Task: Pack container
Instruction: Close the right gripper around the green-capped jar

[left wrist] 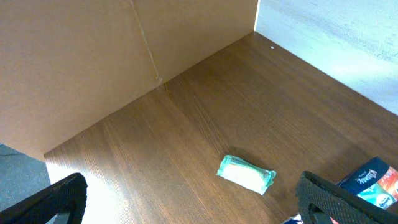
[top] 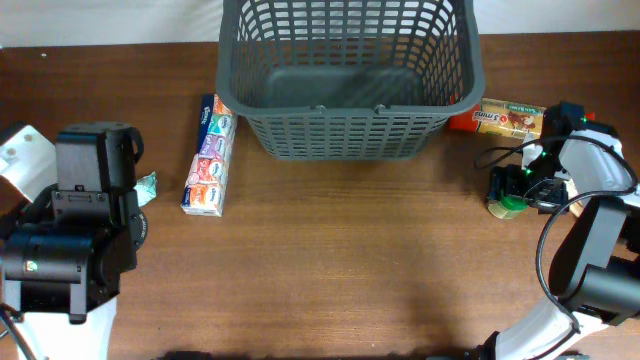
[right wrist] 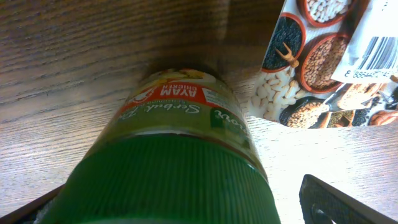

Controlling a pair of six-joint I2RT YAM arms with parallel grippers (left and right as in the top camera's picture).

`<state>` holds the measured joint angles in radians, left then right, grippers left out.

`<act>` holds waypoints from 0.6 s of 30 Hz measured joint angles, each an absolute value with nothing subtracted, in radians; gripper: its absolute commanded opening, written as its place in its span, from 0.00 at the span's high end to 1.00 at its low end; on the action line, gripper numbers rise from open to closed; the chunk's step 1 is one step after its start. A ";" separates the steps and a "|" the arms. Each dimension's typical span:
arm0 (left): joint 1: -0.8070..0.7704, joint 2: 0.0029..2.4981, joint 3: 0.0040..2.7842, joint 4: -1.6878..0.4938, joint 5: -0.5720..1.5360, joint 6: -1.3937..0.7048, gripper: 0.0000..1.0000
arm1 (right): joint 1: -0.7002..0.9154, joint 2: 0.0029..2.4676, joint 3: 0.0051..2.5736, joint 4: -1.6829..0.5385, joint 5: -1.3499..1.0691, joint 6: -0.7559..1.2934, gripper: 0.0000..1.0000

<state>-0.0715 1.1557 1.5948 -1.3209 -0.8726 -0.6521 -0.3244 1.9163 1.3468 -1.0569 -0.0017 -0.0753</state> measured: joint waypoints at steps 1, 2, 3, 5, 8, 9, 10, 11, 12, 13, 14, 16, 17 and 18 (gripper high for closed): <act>-0.071 1.156 1.595 -1.321 -0.873 -0.652 0.01 | -0.323 1.916 1.347 -1.057 -0.001 -0.075 0.01; -0.071 1.156 1.595 -1.321 -0.873 -0.652 0.01 | -0.321 1.916 1.347 -1.057 -0.001 -0.076 0.01; -0.072 1.156 1.595 -1.321 -0.873 -0.652 0.01 | -0.316 1.916 1.347 -1.057 -0.001 -0.075 0.01; -0.072 1.156 1.595 -1.321 -0.873 -0.652 0.01 | -0.301 1.916 1.347 -1.057 0.001 -0.075 0.01; -0.072 1.156 1.595 -1.321 -0.873 -0.652 0.01 | -0.276 1.916 1.347 -1.057 0.007 -0.075 0.01; -0.071 1.156 1.595 -1.321 -0.873 -0.652 0.01 | -0.271 1.916 1.347 -1.057 0.010 -0.075 0.01; -0.072 1.156 1.595 -1.321 -0.873 -0.652 0.01 | -0.268 1.916 1.347 -1.057 0.012 -0.075 0.01; -0.072 1.156 1.595 -1.321 -0.873 -0.652 0.01 | -0.266 1.916 1.347 -1.057 0.013 -0.075 0.01; -0.072 1.156 1.595 -1.321 -0.873 -0.652 0.01 | -0.266 1.916 1.347 -1.057 0.015 -0.075 0.01; -0.072 1.156 1.595 -1.321 -0.873 -0.652 0.01 | -0.268 1.916 1.347 -1.057 0.018 -0.075 0.01; -0.072 1.156 1.595 -1.321 -0.873 -0.652 0.01 | -0.270 1.916 1.347 -1.057 0.019 -0.075 0.01; -0.072 1.156 1.595 -1.321 -0.873 -0.652 0.01 | -0.275 1.916 1.347 -1.057 0.020 -0.075 0.01; -0.072 1.156 1.595 -1.321 -0.873 -0.652 0.01 | -0.278 1.916 1.347 -1.057 0.020 -0.075 0.01; -0.072 1.156 1.595 -1.321 -0.873 -0.652 0.01 | -0.281 1.916 1.346 -1.057 0.022 -0.075 0.01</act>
